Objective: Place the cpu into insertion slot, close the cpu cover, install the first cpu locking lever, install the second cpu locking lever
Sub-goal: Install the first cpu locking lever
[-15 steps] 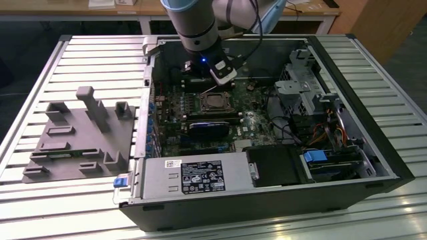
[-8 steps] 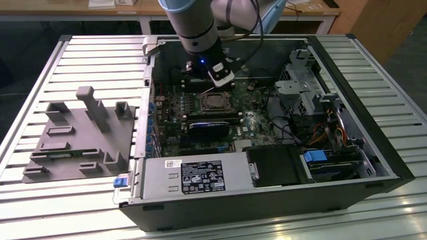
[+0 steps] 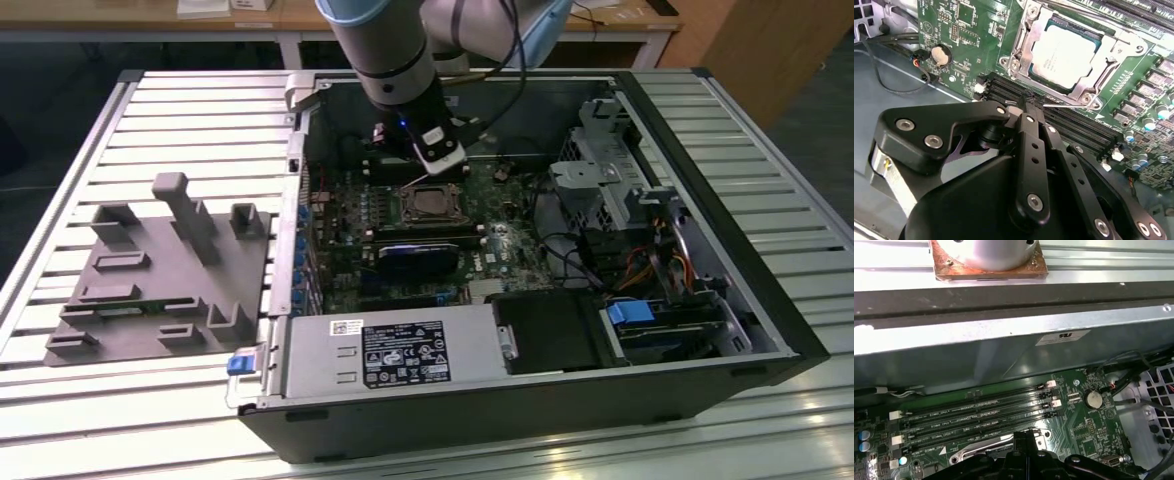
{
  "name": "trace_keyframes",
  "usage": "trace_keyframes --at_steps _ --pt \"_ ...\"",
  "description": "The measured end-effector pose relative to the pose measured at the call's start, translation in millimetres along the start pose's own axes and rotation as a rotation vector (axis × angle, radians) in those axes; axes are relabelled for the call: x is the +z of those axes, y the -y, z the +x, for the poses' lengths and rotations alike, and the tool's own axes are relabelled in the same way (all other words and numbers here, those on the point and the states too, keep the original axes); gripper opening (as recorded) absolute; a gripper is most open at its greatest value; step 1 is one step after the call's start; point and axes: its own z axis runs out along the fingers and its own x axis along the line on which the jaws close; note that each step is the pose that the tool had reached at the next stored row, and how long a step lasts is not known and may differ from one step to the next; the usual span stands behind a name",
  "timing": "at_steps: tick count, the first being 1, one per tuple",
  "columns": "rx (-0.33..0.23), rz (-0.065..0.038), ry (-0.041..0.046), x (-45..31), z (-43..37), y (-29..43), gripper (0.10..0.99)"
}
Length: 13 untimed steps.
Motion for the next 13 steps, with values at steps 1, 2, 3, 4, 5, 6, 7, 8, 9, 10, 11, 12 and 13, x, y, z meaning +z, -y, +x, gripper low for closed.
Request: trace_keyframes --at_steps 1,2,3,4,5,6,7,8,9,10,11,12,13 --pt "0.002 0.001 0.0008 0.6 0.3 -0.5 0.106" --pt "0.003 0.002 0.0013 1.2 0.6 -1.1 0.106" --pt "0.004 0.003 0.0018 1.8 0.9 -1.6 0.106" --pt "0.005 0.004 0.0023 2.4 1.2 -2.2 0.106" --pt "0.005 0.005 0.0026 3.0 1.5 -2.8 0.106" --pt "0.006 0.006 0.0029 3.7 1.8 -3.4 0.106" --pt "0.006 0.006 0.0032 4.2 2.1 -3.9 0.106" --pt "0.006 0.007 0.0035 4.7 2.4 -4.5 0.106" --pt "0.006 0.008 0.0037 5.3 2.7 -5.2 0.106" --pt "0.006 0.008 0.0037 6.0 3.1 -5.9 0.106" --pt "0.006 0.008 0.0039 6.5 3.4 -6.6 0.106" --pt "0.006 0.009 0.0040 7.1 3.7 -7.3 0.106" --pt "0.006 0.009 0.0041 7.7 4.0 -8.0 0.106"
